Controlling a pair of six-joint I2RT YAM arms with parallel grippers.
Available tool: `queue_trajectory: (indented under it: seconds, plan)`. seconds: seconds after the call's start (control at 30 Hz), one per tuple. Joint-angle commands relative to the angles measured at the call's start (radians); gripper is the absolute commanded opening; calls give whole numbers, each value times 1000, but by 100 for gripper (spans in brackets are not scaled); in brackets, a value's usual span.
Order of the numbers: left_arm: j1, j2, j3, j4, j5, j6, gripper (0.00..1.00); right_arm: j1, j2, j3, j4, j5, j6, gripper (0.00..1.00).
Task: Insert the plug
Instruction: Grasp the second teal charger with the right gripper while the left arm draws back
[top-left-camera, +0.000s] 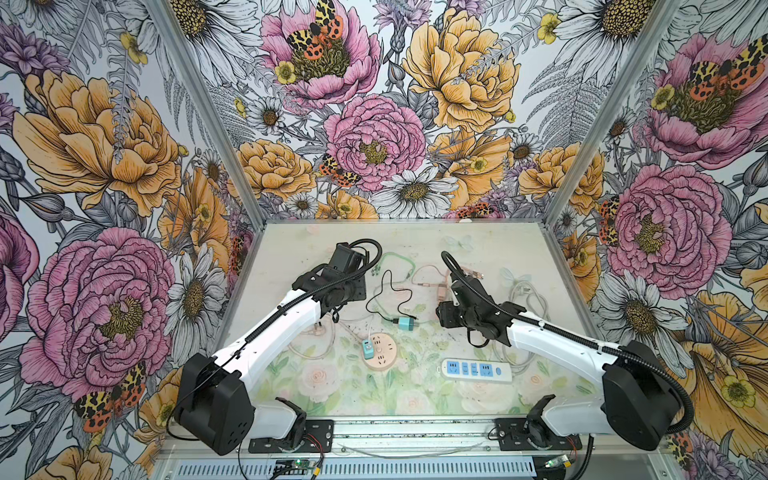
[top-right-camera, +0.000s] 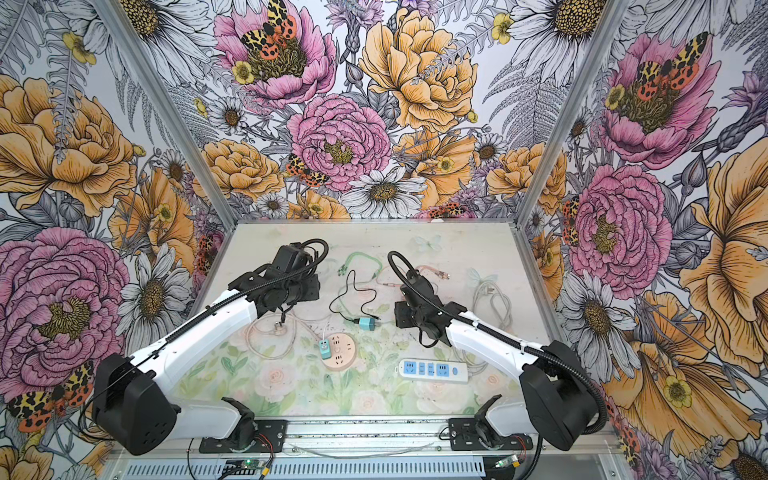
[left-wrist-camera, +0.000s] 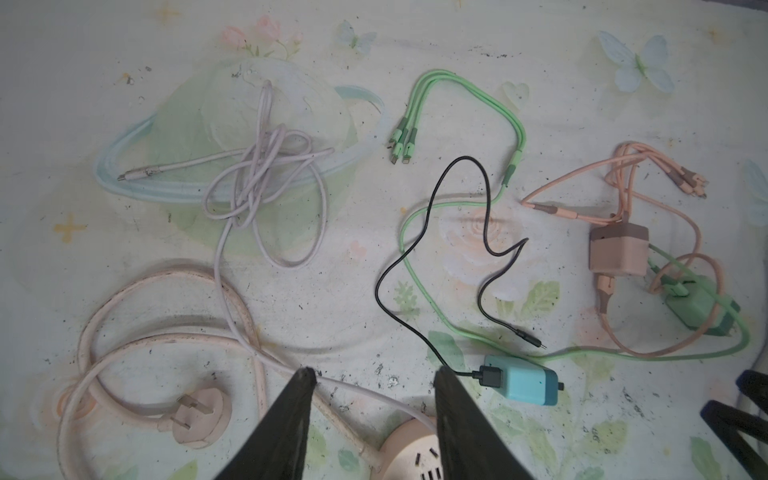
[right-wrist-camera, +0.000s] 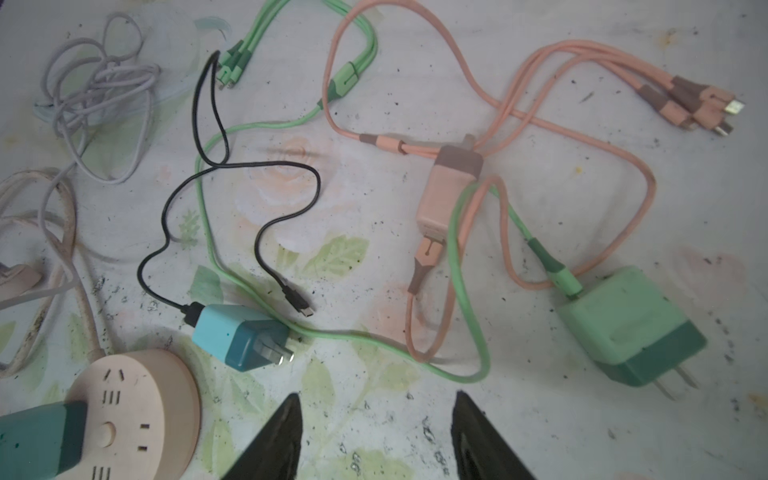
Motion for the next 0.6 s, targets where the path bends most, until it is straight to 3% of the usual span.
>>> queue_trajectory:
  seconds: [0.0,0.27,0.57]
  plan:
    - [41,-91,-30,8,68,-59,50,17,53,74,27,-40,-91,58]
    - [121,-268,-99,6,162,-69,51,107,224,143,51,-70,-254,59]
    - [165,-323,-139,7,210,-72,52,134,261,94,153,-157,-332,62]
